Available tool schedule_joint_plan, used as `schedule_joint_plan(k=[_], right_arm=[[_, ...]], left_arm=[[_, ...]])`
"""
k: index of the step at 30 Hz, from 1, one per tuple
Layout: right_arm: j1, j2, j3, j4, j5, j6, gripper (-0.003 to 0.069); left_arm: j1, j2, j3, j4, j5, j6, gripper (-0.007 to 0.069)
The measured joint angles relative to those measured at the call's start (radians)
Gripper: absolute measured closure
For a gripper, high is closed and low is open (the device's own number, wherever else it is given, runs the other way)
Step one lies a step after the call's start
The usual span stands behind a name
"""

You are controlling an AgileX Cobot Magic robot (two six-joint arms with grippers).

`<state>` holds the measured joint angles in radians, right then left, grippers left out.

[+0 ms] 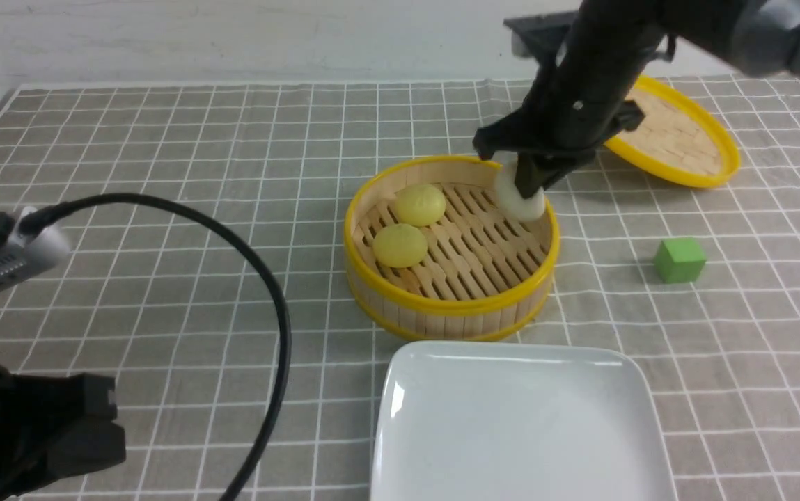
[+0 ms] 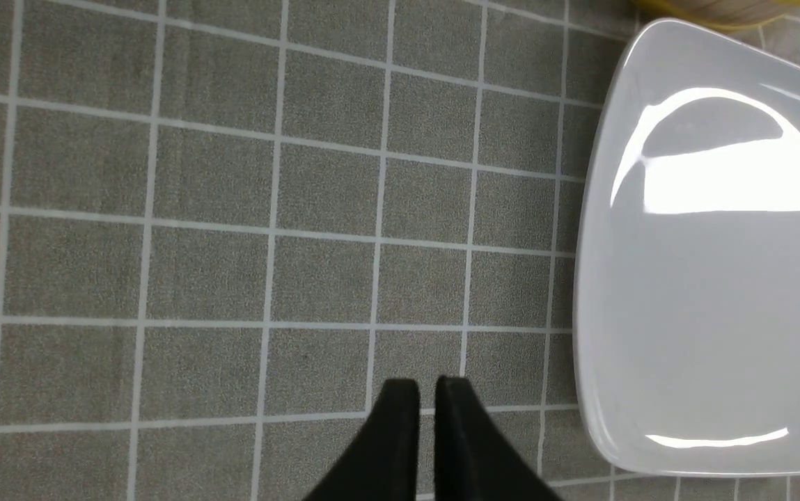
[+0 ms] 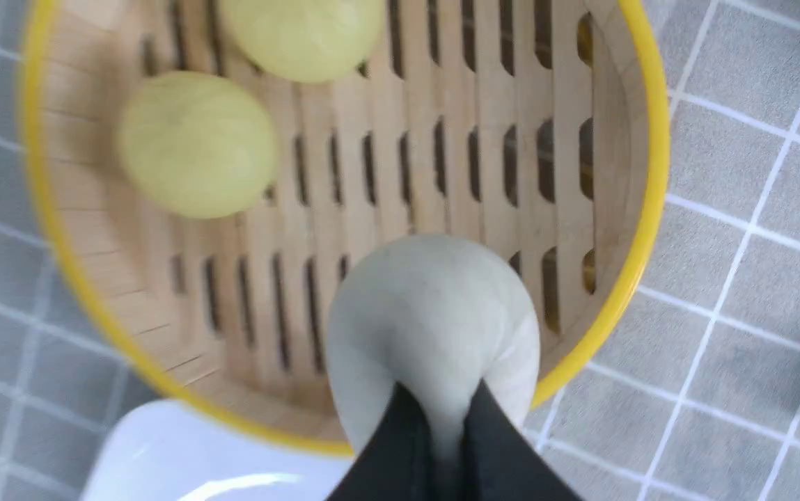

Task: Put the steamed buns into the plate on the grey tablecloth.
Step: 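Move the steamed bun from the bamboo steamer onto the white plate with the right gripper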

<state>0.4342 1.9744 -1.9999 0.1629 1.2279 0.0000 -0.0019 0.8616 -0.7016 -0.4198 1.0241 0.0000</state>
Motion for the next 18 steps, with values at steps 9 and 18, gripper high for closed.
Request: schedule_joint_plan(k=[9, 18], right_arm=[[0.013, -0.324, 0.517, 0.161, 0.008, -0.010, 0.0638], [0.080, -0.287, 0.878, 0.145, -0.269, -0.012, 0.0579]], left_arm=[[0.000, 0.000, 0.000, 0.014, 0.001, 0.000, 0.0547], [0.000, 0.010, -0.001, 0.014, -0.001, 0.000, 0.0510]])
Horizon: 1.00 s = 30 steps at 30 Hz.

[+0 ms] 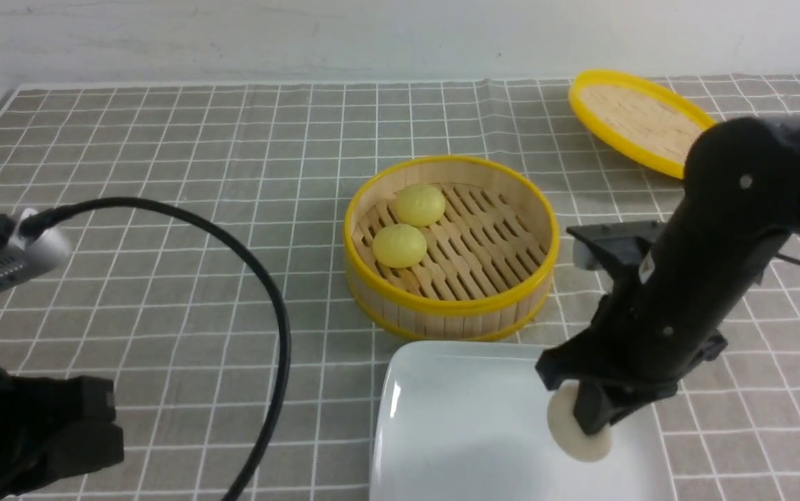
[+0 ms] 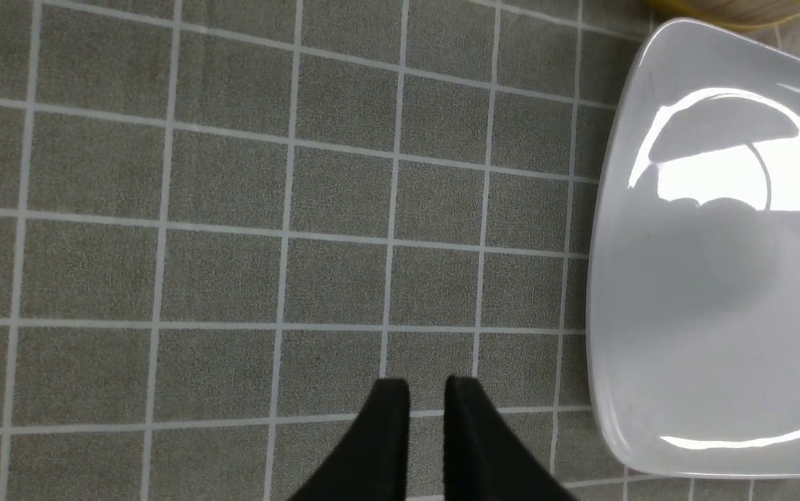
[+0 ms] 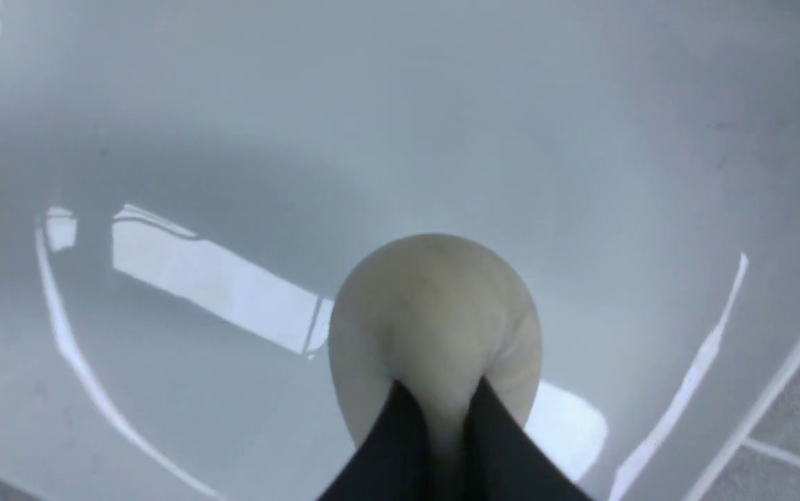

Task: Put the steamed buns into the plate on the grey tablecloth.
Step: 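Move the steamed bun from the bamboo steamer onto the white plate with the right gripper, then reach into the bamboo steamer and grasp a bun with the left gripper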

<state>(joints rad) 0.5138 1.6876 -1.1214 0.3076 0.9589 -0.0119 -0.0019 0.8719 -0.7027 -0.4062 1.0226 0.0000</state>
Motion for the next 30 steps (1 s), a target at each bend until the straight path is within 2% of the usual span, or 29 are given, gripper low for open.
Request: schedule_joint_plan(k=[1, 7, 10, 12, 14, 17, 18, 19, 22, 23, 26, 30], right_arm=[[0.000, 0.003, 0.001, -0.001, -0.008, 0.000, 0.0574], [0.002, 0.060, 0.006, -0.012, -0.038, -0.002, 0.0293], [0.002, 0.047, -0.022, -0.037, 0.002, -0.007, 0.0197], [0.002, 0.020, -0.065, -0.077, 0.063, -0.019, 0.0170], [0.002, -0.022, -0.103, -0.107, 0.117, -0.025, 0.0186], [0.002, -0.077, -0.136, -0.138, 0.169, -0.026, 0.0249], [0.002, -0.125, -0.147, -0.160, 0.207, -0.029, 0.0328], [0.002, -0.147, -0.147, -0.165, 0.214, -0.029, 0.0352], [0.002, -0.294, -0.128, -0.199, 0.255, -0.018, 0.0596], [0.002, -0.339, -0.112, -0.202, 0.258, -0.007, 0.0641], [0.002, -0.429, -0.065, -0.211, 0.265, 0.012, 0.0671], [0.002, -0.624, 0.067, -0.221, 0.280, 0.042, 0.0674]], left_arm=[[0.000, 0.001, -0.001, 0.000, 0.001, 0.000, 0.0508], [0.000, 0.128, -0.134, -0.004, 0.072, 0.000, 0.0416], [0.000, 0.195, -0.218, -0.006, 0.101, 0.000, 0.0375], [0.000, 0.263, -0.294, -0.007, 0.119, 0.025, 0.0351], [0.000, 0.313, -0.361, -0.007, 0.138, 0.057, 0.0342], [0.000, 0.372, -0.425, -0.010, 0.164, 0.070, 0.0339], [0.000, 0.407, -0.466, -0.020, 0.174, 0.070, 0.0338], [0.000, 0.417, -0.482, -0.025, 0.175, 0.070, 0.0339], [-0.004, 0.505, -0.557, -0.072, 0.159, 0.070, 0.0320], [-0.011, 0.525, -0.572, -0.083, 0.149, 0.070, 0.0313], [-0.046, 0.566, -0.598, -0.085, 0.123, 0.070, 0.0302], [-0.198, 0.683, -0.699, -0.064, 0.089, 0.070, 0.0297]])
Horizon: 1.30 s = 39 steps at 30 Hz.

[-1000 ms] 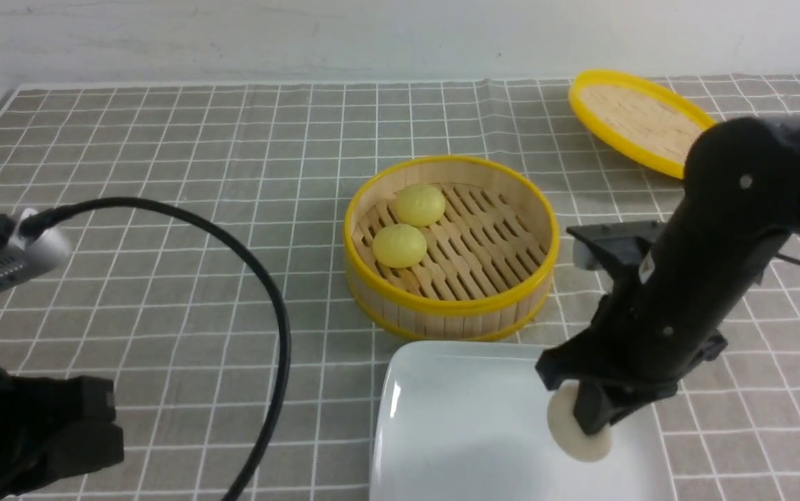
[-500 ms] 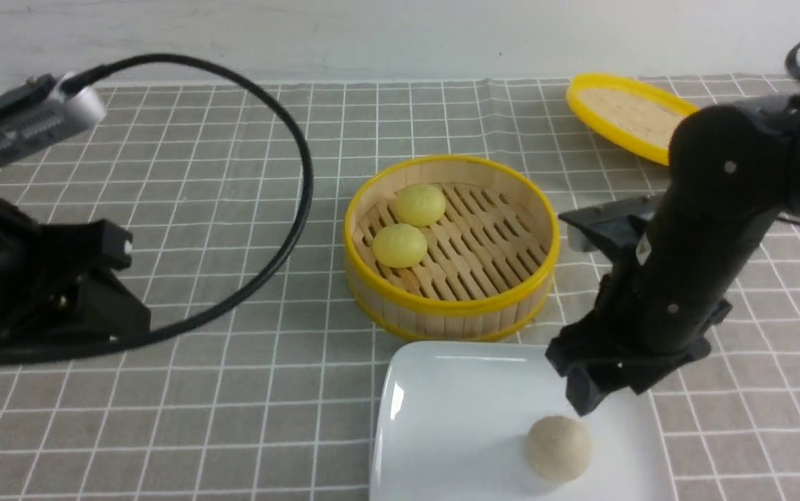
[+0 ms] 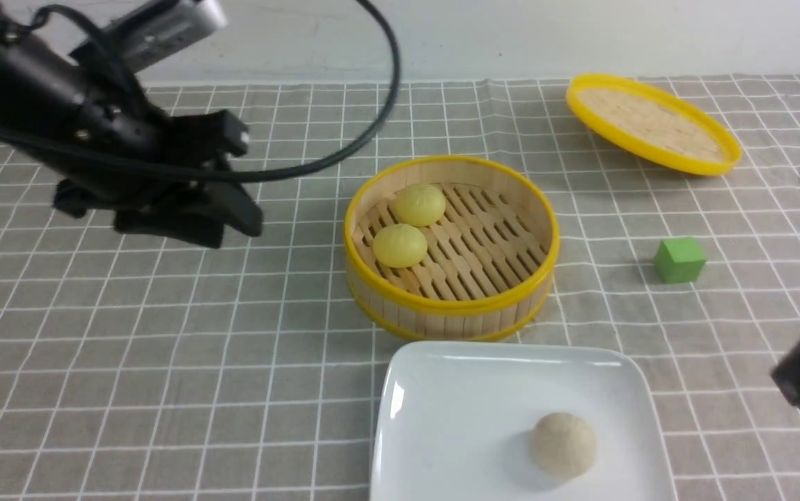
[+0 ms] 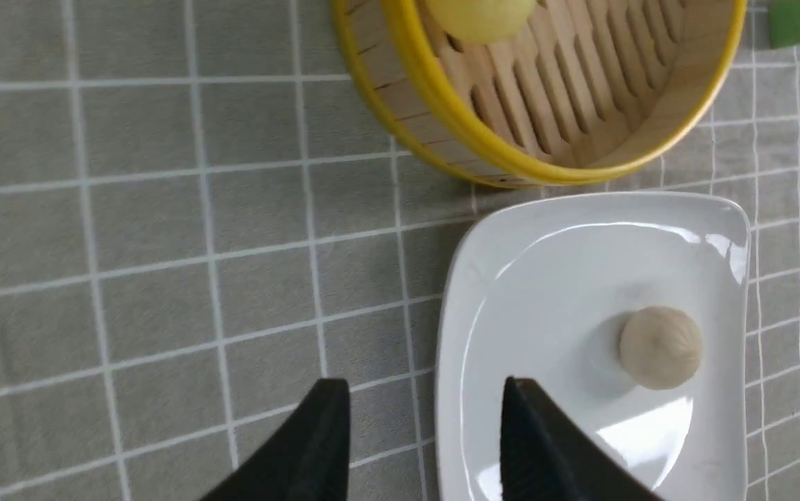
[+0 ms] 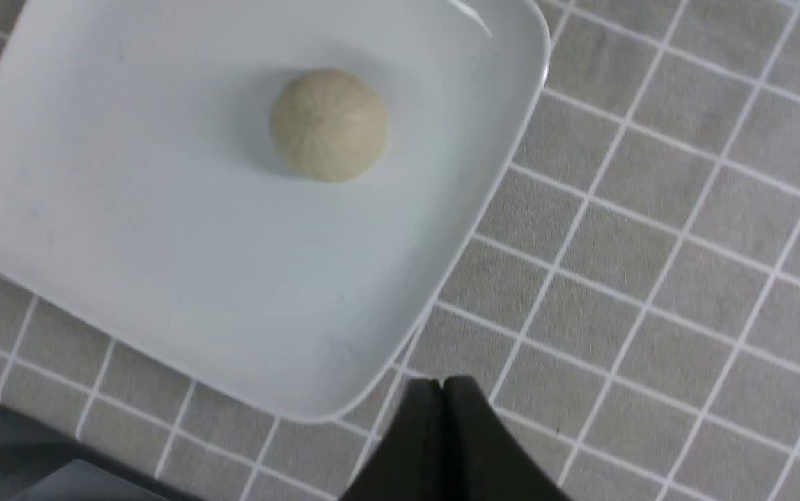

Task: Put the steamed buns into the plate on the grey tablecloth.
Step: 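Reach into the bamboo steamer and grasp a bun with the left gripper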

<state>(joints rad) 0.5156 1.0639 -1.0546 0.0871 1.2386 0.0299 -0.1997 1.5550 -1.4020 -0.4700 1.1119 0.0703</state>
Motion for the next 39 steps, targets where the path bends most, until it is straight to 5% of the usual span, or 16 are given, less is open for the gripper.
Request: schedule_joint_plan(k=[13, 19, 29, 33, 37, 39], right_arm=[[0.000, -0.293, 0.234, -0.019, 0.009, 0.035, 0.0671], [0.000, -0.295, 0.240, -0.019, 0.004, 0.035, 0.0668], [0.000, -0.295, 0.240, -0.019, 0.004, 0.036, 0.0662], [0.000, -0.295, 0.240, -0.019, 0.004, 0.038, 0.0659], [0.000, -0.295, 0.240, -0.019, -0.004, 0.060, 0.0658], [0.000, -0.295, 0.240, -0.019, -0.006, 0.064, 0.0657]], left_arm=[[-0.296, 0.537, -0.565, 0.341, 0.027, -0.174, 0.0115], [-0.354, 0.668, -0.696, 0.493, 0.048, -0.181, 0.0104], [-0.363, 0.756, -0.704, 0.576, 0.041, -0.229, 0.0106], [-0.364, 0.760, -0.704, 0.566, 0.037, -0.230, 0.0193], [-0.364, 0.759, -0.716, 0.547, 0.059, -0.230, 0.0506], [-0.364, 0.744, -0.730, 0.522, 0.077, -0.227, 0.0575]])
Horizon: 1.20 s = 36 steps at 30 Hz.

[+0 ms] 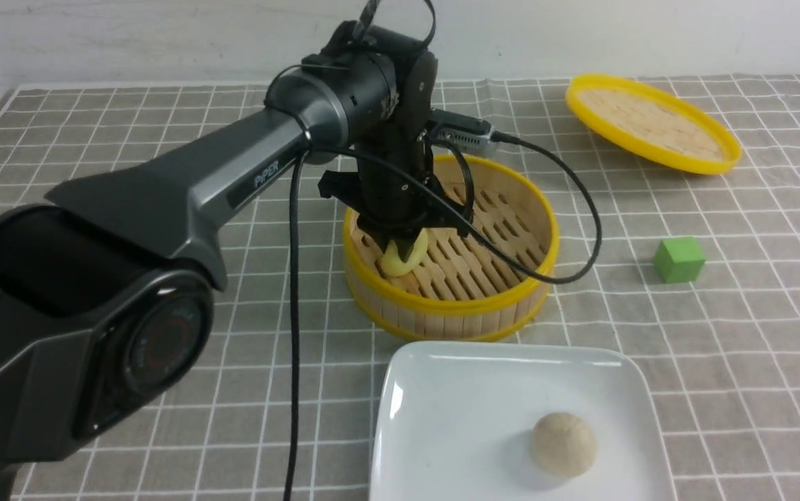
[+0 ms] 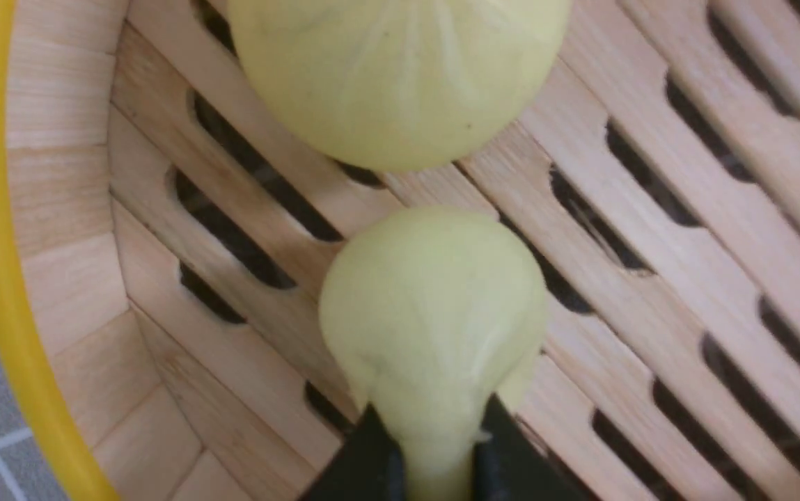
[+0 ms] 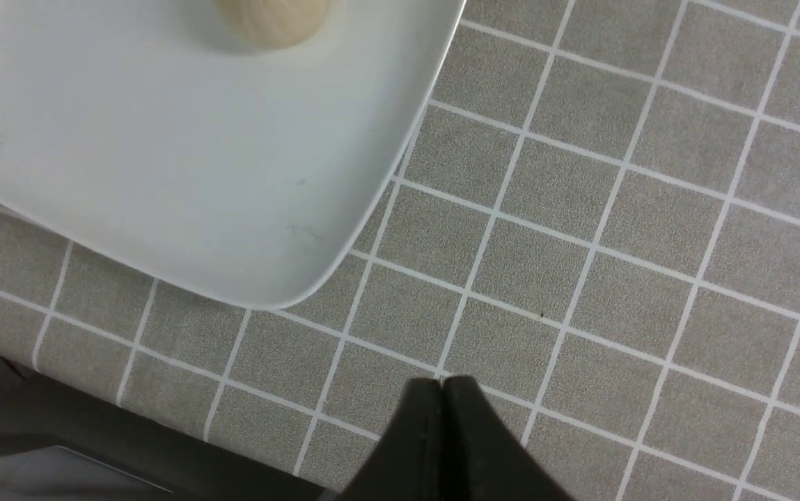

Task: Put the steamed buns into the plate on the grey tablecloth.
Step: 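Reach into the bamboo steamer and grasp a bun with the left gripper, then carry the bun from the bamboo steamer to the plate with the left gripper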

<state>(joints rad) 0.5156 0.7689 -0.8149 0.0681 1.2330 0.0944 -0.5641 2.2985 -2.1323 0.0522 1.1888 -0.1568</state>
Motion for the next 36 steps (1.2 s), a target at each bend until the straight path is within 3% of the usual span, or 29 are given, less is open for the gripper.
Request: schedule_joint_plan(k=[9, 13, 20, 25, 31, 36], right_arm=[[0.000, 0.000, 0.000, 0.000, -0.002, 0.004, 0.0648], [0.000, 0.000, 0.000, 0.000, -0.003, 0.009, 0.0645], [0.000, 0.000, 0.000, -0.002, -0.031, 0.012, 0.0637], [0.000, 0.000, 0.000, 0.005, -0.035, 0.012, 0.0632], [0.000, 0.000, 0.000, 0.011, -0.035, 0.012, 0.0629], [0.000, 0.000, 0.000, 0.023, -0.039, 0.012, 0.0628]], left_arm=[[0.000, -0.293, -0.024, -0.188, 0.044, 0.070, 0.0600], [-0.014, -0.468, 0.137, -0.272, 0.048, 0.080, 0.0600], [-0.172, -0.551, 0.610, -0.318, 0.035, 0.095, 0.0596], [-0.216, -0.532, 0.837, -0.317, -0.170, 0.018, 0.0592], [-0.216, -0.503, 0.898, -0.309, -0.314, -0.029, 0.0573], [-0.216, -0.470, 0.900, -0.311, -0.360, -0.038, 0.0472]])
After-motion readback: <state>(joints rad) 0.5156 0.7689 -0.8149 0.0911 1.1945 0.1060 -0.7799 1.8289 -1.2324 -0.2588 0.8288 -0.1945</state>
